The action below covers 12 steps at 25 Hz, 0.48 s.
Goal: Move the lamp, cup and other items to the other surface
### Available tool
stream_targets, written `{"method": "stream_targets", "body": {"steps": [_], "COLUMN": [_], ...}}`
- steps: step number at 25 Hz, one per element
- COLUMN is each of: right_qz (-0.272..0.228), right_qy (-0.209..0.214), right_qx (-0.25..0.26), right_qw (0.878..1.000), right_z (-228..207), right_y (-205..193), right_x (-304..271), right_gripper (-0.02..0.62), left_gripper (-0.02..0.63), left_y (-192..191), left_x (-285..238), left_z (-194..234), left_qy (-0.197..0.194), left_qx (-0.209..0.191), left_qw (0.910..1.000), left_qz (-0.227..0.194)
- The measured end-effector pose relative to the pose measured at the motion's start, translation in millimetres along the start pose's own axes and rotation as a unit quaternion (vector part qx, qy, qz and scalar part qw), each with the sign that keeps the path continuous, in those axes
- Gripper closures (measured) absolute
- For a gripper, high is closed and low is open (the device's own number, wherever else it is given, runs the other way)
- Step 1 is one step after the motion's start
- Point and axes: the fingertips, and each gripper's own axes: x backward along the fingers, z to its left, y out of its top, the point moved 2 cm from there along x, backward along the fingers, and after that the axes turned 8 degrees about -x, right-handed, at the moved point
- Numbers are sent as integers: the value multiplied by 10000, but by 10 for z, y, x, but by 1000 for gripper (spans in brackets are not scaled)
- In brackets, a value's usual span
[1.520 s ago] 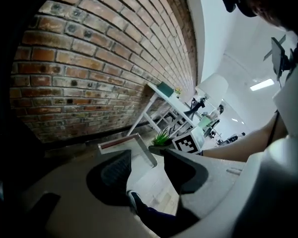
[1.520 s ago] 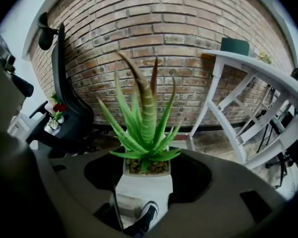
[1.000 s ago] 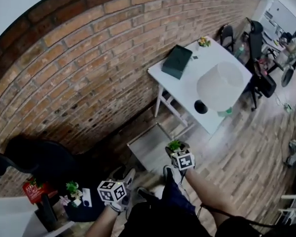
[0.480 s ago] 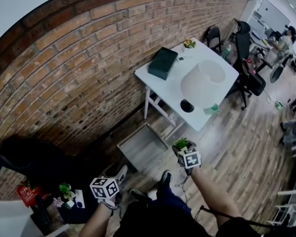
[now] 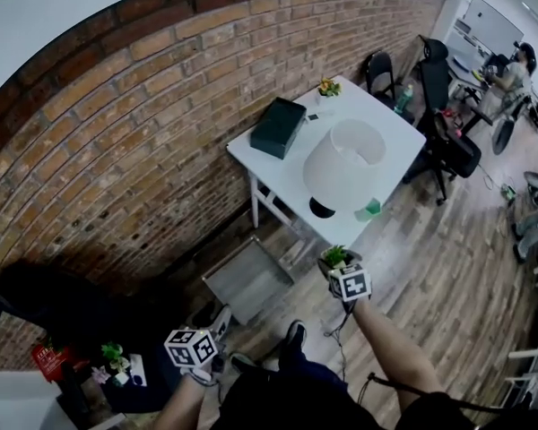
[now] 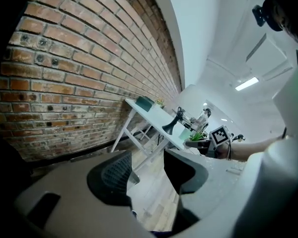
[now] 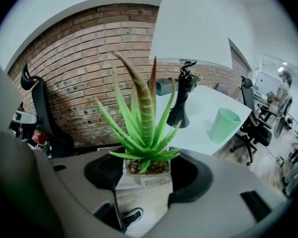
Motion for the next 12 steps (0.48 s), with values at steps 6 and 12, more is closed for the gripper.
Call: {"method": "stream_targets", "body": {"steps": [6,12], "right_qz": [-11,36], "right_qy": [-32,88], "right_qx": [-1,26], "right_qw": [10000,10000], "right_z": [-486,-840], "right_y": [150,210], "right_x": [-87,-281], "right_gripper": [330,330], "left_gripper": [405,405], "left_y": [59,83], "left_x": [-247,-519], "left_z": [-256,-393], "left_qy": [66,231], "left_qx": [-89,30], "left_qw": [9999,9997], "left_qz": [38,72]}}
